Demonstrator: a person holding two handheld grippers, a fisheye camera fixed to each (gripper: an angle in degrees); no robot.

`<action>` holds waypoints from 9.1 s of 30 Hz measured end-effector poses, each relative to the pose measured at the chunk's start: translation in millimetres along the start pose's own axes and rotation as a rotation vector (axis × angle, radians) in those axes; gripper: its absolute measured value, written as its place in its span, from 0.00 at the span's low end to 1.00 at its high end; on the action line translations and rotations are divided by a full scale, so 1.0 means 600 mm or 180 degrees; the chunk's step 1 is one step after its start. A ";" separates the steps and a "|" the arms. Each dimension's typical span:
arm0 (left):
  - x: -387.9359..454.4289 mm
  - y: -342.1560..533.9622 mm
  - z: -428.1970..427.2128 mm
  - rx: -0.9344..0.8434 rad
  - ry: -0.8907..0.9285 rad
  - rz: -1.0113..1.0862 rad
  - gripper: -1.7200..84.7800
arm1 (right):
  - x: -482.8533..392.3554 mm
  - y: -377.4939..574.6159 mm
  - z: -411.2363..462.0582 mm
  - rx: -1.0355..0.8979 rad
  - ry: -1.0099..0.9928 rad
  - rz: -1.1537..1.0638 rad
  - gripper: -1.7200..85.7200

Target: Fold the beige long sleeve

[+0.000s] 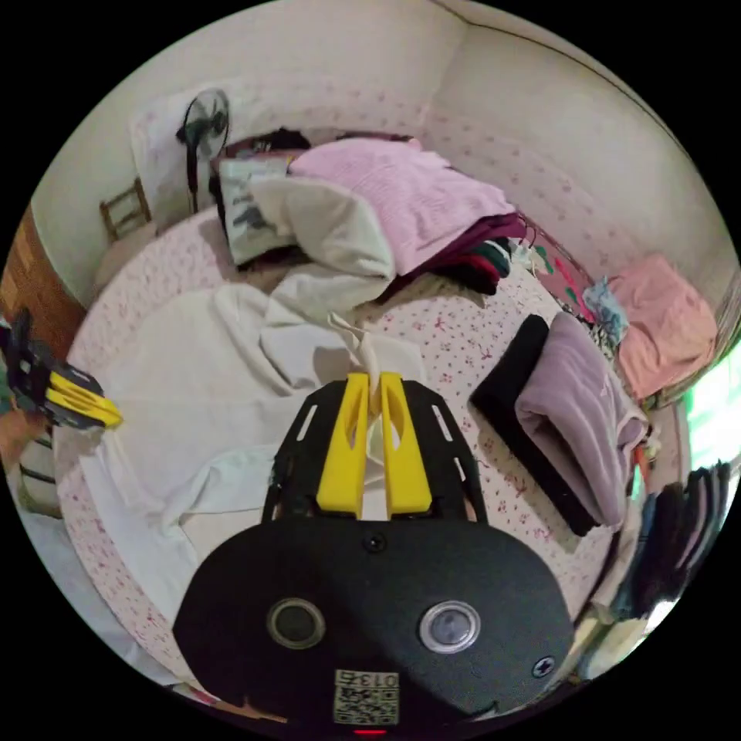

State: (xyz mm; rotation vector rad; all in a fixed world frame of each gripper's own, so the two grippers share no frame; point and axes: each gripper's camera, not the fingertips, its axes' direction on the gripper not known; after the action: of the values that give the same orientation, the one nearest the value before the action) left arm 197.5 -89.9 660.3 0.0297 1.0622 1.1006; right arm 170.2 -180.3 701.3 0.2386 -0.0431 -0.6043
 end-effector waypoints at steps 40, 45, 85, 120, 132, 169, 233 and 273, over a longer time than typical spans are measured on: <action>0.078 -0.087 0.029 -0.0232 -0.0242 0.0144 0.08 | 0.141 0.295 -0.433 0.1301 -0.2079 -0.1576 0.04; 0.089 -0.072 0.030 -0.0158 -0.0139 0.0020 0.03 | -0.031 0.410 -0.329 -0.0676 -0.1156 -0.1521 0.04; 0.326 0.145 -0.012 0.0455 -0.1045 0.0709 0.02 | -0.328 0.642 -0.282 -0.0647 0.1129 0.0348 0.03; 0.294 0.105 0.023 -0.0304 -0.0789 0.0997 0.04 | -0.127 0.303 0.006 -0.1015 -0.2112 0.0109 0.06; 0.344 0.182 0.017 -0.0055 -0.1085 0.1223 0.02 | -0.207 0.392 -0.033 -0.0816 -0.1407 -0.0400 0.06; 0.170 0.218 -0.071 0.0666 -0.0580 -0.0364 0.03 | -0.057 0.296 -0.044 0.0001 -0.1740 0.0666 0.05; 0.319 0.162 -0.038 0.0588 -0.1117 0.0409 0.02 | -0.136 0.711 -0.279 -0.0162 0.0257 0.2392 0.03; 0.369 0.198 0.011 0.0708 -0.1103 0.0486 0.02 | -0.353 0.626 -0.246 -0.0034 0.0119 0.1104 0.02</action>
State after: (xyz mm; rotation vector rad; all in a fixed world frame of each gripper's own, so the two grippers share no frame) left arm 127.2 135.1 572.5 0.4697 0.8733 1.0619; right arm 221.4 269.5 652.4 0.2255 -0.0439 -0.2548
